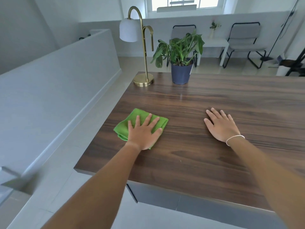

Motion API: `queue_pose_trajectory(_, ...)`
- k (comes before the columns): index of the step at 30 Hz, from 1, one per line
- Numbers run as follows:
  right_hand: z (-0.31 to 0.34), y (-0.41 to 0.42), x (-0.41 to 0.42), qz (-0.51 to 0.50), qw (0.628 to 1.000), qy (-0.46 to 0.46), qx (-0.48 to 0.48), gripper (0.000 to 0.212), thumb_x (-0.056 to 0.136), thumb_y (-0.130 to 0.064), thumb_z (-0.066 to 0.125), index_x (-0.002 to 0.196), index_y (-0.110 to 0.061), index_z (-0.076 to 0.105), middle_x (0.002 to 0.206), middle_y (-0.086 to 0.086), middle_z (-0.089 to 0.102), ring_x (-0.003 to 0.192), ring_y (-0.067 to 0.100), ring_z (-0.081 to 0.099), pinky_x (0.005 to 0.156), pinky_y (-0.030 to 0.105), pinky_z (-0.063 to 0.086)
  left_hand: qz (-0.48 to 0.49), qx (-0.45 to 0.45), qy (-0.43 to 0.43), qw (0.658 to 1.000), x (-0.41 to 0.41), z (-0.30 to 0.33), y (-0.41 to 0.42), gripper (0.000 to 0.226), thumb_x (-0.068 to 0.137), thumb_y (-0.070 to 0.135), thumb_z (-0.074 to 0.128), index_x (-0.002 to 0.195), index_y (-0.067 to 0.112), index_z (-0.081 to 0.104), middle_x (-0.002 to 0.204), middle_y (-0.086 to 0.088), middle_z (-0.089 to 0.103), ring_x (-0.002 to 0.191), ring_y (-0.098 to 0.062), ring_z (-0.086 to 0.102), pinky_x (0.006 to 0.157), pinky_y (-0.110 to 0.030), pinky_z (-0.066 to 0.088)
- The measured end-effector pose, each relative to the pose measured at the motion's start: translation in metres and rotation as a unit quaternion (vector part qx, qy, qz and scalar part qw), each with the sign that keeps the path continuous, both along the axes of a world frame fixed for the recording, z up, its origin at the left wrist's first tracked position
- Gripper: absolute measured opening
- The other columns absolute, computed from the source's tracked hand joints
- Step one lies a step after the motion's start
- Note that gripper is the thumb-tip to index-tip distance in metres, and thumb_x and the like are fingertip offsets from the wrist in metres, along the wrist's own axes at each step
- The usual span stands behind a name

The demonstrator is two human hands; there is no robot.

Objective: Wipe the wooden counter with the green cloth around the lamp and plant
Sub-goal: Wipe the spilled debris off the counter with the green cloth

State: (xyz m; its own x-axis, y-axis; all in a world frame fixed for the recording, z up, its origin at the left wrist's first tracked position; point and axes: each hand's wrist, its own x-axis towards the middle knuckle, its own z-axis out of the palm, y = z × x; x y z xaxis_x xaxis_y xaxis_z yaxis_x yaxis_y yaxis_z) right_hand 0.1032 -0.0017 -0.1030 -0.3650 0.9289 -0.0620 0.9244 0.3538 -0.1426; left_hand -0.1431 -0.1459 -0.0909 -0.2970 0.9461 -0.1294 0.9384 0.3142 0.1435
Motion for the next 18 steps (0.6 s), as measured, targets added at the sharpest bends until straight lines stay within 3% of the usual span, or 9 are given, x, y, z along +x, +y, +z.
queue_pose_trajectory(5, 0.001, -0.001, 0.0, 0.002, 1.0, 0.004, -0.003, 0.055, 0.099, -0.045, 0.019, 0.151, -0.026, 0.015, 0.161, -0.005, 0.007, 0.148, 0.025, 0.006, 0.119, 0.042, 0.004, 0.074, 0.003, 0.016, 0.997, -0.04, 0.0, -0.062, 0.058, 0.089, 0.063, 0.015, 0.143, 0.049, 0.003, 0.159, 0.014, -0.001, 0.147, -0.032, -0.003, 0.115, -0.059, 0.0)
queue_pose_trajectory(11, 0.003, -0.003, -0.001, 0.0, 1.0, 0.006, -0.011, 0.056, 0.099, -0.044, 0.02, 0.151, -0.025, 0.015, 0.161, -0.005, 0.006, 0.148, 0.026, 0.005, 0.119, 0.043, 0.004, 0.096, 0.009, 0.032, 0.995, -0.011, -0.002, -0.132, 0.08, 0.067, 0.067, -0.01, 0.144, 0.047, -0.001, 0.159, 0.013, -0.003, 0.147, -0.032, -0.004, 0.115, -0.058, 0.0)
queue_pose_trajectory(18, 0.003, -0.003, -0.001, 0.002, 1.0, 0.008, -0.011, 0.056, 0.099, -0.044, 0.02, 0.151, -0.025, 0.015, 0.161, -0.005, 0.007, 0.148, 0.026, 0.005, 0.119, 0.043, 0.004, 0.038, 0.02, 0.049, 0.998, 0.048, -0.004, -0.104, 0.079, 0.071, 0.062, -0.009, 0.146, 0.04, -0.002, 0.16, 0.006, -0.004, 0.145, -0.038, -0.004, 0.112, -0.061, -0.002)
